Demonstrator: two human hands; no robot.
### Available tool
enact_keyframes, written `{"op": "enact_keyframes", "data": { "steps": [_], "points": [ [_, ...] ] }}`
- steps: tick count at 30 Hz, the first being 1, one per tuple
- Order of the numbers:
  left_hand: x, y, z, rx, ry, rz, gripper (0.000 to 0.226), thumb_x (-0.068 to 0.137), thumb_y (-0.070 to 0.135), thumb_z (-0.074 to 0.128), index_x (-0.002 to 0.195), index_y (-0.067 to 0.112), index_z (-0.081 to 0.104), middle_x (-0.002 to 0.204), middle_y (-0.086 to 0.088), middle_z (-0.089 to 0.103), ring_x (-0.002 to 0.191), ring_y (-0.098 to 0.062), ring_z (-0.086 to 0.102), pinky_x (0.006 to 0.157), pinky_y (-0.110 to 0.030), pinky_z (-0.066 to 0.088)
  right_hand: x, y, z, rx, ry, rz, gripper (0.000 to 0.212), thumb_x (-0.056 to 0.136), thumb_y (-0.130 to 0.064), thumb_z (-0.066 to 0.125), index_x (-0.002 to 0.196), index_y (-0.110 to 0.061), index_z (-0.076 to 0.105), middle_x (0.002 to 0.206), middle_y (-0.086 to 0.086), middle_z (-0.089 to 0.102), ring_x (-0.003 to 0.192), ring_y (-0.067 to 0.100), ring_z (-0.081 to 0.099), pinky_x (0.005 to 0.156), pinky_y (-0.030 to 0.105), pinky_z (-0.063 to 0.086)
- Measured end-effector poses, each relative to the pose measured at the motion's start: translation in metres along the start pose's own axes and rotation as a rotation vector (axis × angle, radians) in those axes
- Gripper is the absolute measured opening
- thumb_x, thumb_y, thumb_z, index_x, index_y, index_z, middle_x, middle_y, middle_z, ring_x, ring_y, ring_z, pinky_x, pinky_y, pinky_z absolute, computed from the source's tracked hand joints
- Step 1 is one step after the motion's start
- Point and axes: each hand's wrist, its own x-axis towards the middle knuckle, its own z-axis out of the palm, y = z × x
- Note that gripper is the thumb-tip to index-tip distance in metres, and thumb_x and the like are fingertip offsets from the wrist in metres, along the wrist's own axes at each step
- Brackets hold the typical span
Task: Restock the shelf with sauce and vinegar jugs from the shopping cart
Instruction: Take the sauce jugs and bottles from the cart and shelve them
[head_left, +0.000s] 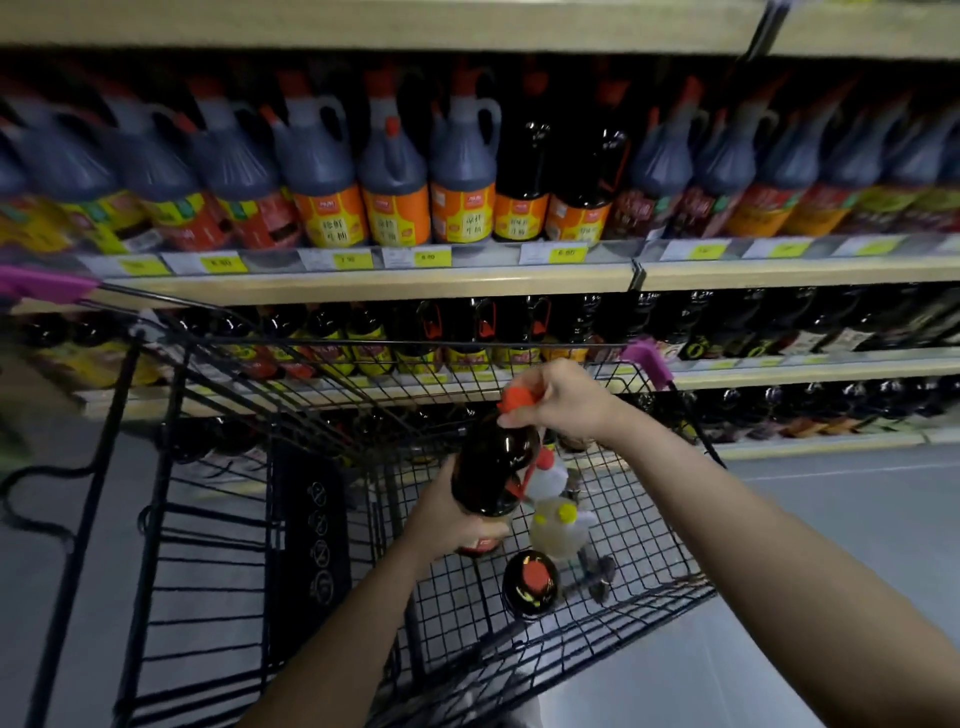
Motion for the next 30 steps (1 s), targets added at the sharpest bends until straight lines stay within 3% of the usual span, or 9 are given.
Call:
{"op": "enact_keyframes", "data": {
  "steps": [3, 7, 10, 17, 21, 23, 25, 28, 30],
  "points": [
    [0.002, 0.014, -0.002, -0.021, -0.025, -0.001, 0.08, 0.055, 0.015, 0.088, 0.12, 0.034, 0.044, 0.11, 0.018, 0.058, 0.101, 0.002, 0.055, 0.077, -0.015, 0.04, -0.002, 0.002, -0.006, 0.111, 0.095, 0.009, 0.024, 0.072, -0.024, 0.079, 0.09, -0.012, 0.067, 0.076, 0.001, 0.062, 0.074, 0.013, 0.059, 0.078, 0.037, 0.049],
    [0.006, 0.03, -0.001, -0.067, -0.01, 0.012, 0.07, 0.056, 0.012, 0.086, 0.108, 0.037, 0.048, 0.107, 0.014, 0.06, 0.102, -0.008, 0.058, 0.077, -0.022, 0.045, -0.027, 0.027, 0.007, 0.415, 0.018, 0.14, 0.076, 0.069, -0.017, 0.08, 0.135, -0.019, 0.041, 0.11, -0.012, 0.058, 0.098, 0.003, 0.058, 0.095, 0.037, 0.05],
    [0.011, 0.045, 0.007, -0.024, 0.008, 0.011, 0.079, 0.043, 0.033, 0.084, 0.113, 0.033, 0.049, 0.108, 0.01, 0.062, 0.1, -0.009, 0.06, 0.083, -0.033, 0.052, -0.038, 0.038, 0.034, 0.554, 0.032, 0.183, 0.074, 0.061, -0.015, 0.086, 0.125, -0.023, 0.049, 0.117, -0.002, 0.064, 0.107, 0.01, 0.061, 0.103, 0.041, 0.046],
    [0.018, 0.052, 0.025, 0.013, -0.17, 0.033, 0.107, 0.04, 0.047, 0.087, 0.131, 0.033, 0.033, 0.123, 0.012, 0.054, 0.114, -0.009, 0.054, 0.096, -0.034, 0.047, -0.061, 0.059, 0.028, 0.693, 0.353, 0.195, 0.06, 0.062, 0.002, 0.082, 0.114, -0.011, 0.055, 0.103, 0.004, 0.068, 0.094, 0.013, 0.066, 0.067, 0.018, 0.054],
    [0.02, 0.005, 0.042, 0.136, -0.283, -0.026, 0.102, 0.041, 0.064, 0.082, 0.13, 0.037, 0.039, 0.141, 0.01, 0.043, 0.131, -0.012, 0.039, 0.108, -0.036, 0.036, -0.082, 0.092, 0.011, 0.691, 0.505, 0.271, 0.07, 0.058, -0.005, 0.086, 0.118, -0.016, 0.053, 0.11, 0.004, 0.068, 0.101, 0.018, 0.064, 0.087, 0.038, 0.053],
    [0.019, -0.024, 0.055, 0.148, -0.351, -0.066, 0.086, 0.056, 0.043, 0.086, 0.13, 0.032, 0.042, 0.137, 0.01, 0.041, 0.131, -0.009, 0.036, 0.102, -0.023, 0.033, -0.091, 0.113, 0.008, 0.709, 0.575, 0.298, 0.079, 0.053, -0.008, 0.088, 0.122, -0.015, 0.051, 0.111, 0.006, 0.067, 0.103, 0.02, 0.064, 0.089, 0.042, 0.052],
    [0.016, -0.053, 0.07, 0.17, -0.408, -0.111, 0.084, 0.064, 0.025, 0.085, 0.135, 0.023, 0.04, 0.133, 0.009, 0.04, 0.125, -0.006, 0.034, 0.097, -0.019, 0.03, -0.098, 0.134, 0.008, 0.722, 0.637, 0.331, 0.086, 0.048, -0.013, 0.09, 0.124, -0.015, 0.049, 0.114, 0.008, 0.066, 0.105, 0.021, 0.064, 0.086, 0.039, 0.054],
    [0.014, -0.086, 0.091, 0.218, -0.406, -0.103, 0.086, 0.054, 0.045, 0.082, 0.129, 0.028, 0.044, 0.127, 0.009, 0.049, 0.123, -0.012, 0.047, 0.101, -0.028, 0.04, -0.104, 0.161, 0.013, 0.715, 0.7, 0.349, 0.072, 0.057, -0.002, 0.085, 0.12, -0.012, 0.052, 0.113, 0.007, 0.067, 0.101, 0.017, 0.065, 0.074, 0.023, 0.054],
    [0.016, -0.101, 0.099, 0.183, -0.339, -0.121, 0.073, 0.055, 0.046, 0.077, 0.121, 0.03, 0.048, 0.12, 0.003, 0.059, 0.115, -0.016, 0.055, 0.098, -0.034, 0.046, -0.107, 0.174, 0.018, 0.728, 0.731, 0.358, 0.07, 0.057, -0.003, 0.086, 0.118, -0.012, 0.053, 0.111, 0.007, 0.067, 0.1, 0.017, 0.066, 0.077, 0.027, 0.055]
  ]
}}
